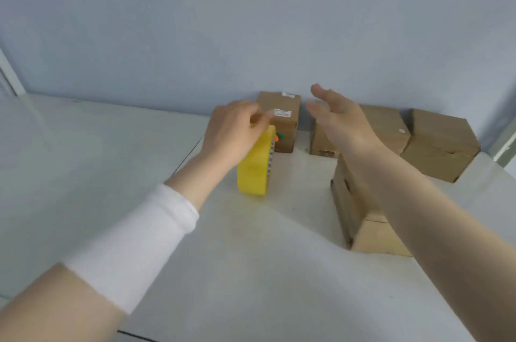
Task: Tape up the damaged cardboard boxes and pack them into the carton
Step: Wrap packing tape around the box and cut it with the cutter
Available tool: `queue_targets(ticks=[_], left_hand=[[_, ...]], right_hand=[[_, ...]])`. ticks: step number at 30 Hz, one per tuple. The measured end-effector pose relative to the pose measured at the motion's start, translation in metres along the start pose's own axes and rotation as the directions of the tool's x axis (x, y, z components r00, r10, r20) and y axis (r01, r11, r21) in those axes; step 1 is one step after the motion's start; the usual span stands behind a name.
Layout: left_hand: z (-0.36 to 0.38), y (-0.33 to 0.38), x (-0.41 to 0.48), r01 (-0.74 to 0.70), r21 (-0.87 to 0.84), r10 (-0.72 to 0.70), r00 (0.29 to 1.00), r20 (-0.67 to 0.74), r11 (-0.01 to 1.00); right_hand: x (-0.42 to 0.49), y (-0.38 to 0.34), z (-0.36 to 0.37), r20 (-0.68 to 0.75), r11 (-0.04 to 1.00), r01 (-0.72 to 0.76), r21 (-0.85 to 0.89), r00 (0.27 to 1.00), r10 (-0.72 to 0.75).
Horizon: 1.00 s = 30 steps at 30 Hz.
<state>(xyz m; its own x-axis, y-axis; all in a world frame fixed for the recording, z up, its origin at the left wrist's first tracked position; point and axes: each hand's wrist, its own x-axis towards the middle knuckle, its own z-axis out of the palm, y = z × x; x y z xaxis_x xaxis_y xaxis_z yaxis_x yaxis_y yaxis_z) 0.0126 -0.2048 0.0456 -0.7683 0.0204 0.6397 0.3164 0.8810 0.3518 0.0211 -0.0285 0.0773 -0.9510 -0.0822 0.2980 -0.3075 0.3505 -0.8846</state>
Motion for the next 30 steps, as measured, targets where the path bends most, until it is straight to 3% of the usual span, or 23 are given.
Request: queue_targets(ticks=[2,4,8,11,13,15,18,23,26,30], left_hand=[[-0.007,-0.005,-0.019,0.015,-0.113,-0.028,0.993,-0.113,0.993],[-0.009,-0.006,-0.041,0.139,-0.286,-0.167,0.983,-0.075,0.948],[-0.015,-0.007,-0.071,0.414,-0.625,-0.397,0.901,0.177,0.662],[-0.018,-0.012,-0.077,0.612,-0.669,-0.414,0.786,0.459,0.421],[-0.02,-0.014,-0.075,0.67,-0.672,-0.358,0.739,0.57,0.314],[-0.023,-0.015,-0.068,0.637,-0.689,-0.256,0.77,0.584,0.347],[-0.022,-0.013,-0.058,0.527,-0.725,-0.164,0.843,0.512,0.444],[-0.018,-0.005,-0.046,0.325,-0.742,-0.12,0.941,0.318,0.586],[-0.017,0.004,-0.044,0.24,-0.728,-0.084,0.966,0.245,0.642],[-0.014,0.024,-0.045,0.169,-0.691,-0.058,0.982,0.182,0.703]], right_hand=[[0.011,0.002,0.016,-0.026,0.996,-0.026,-0.082,0.999,0.024],[0.016,0.005,0.026,-0.027,0.989,-0.072,-0.128,0.997,0.069],[0.009,0.0,0.04,0.139,0.985,-0.108,-0.131,0.982,0.126],[-0.001,-0.008,0.044,0.28,0.984,-0.045,-0.174,0.955,0.094],[-0.008,-0.015,0.045,0.33,0.983,-0.004,-0.182,0.942,0.065],[-0.014,-0.02,0.045,0.334,0.991,0.011,-0.135,0.942,0.035],[-0.022,-0.025,0.044,0.23,0.998,0.036,-0.047,0.973,-0.024],[-0.032,-0.022,0.042,-0.007,0.968,0.176,-0.177,0.984,-0.181],[-0.039,-0.019,0.042,-0.101,0.958,0.206,-0.198,0.968,-0.229],[-0.045,-0.013,0.037,-0.28,0.979,0.149,-0.14,0.942,-0.184]])
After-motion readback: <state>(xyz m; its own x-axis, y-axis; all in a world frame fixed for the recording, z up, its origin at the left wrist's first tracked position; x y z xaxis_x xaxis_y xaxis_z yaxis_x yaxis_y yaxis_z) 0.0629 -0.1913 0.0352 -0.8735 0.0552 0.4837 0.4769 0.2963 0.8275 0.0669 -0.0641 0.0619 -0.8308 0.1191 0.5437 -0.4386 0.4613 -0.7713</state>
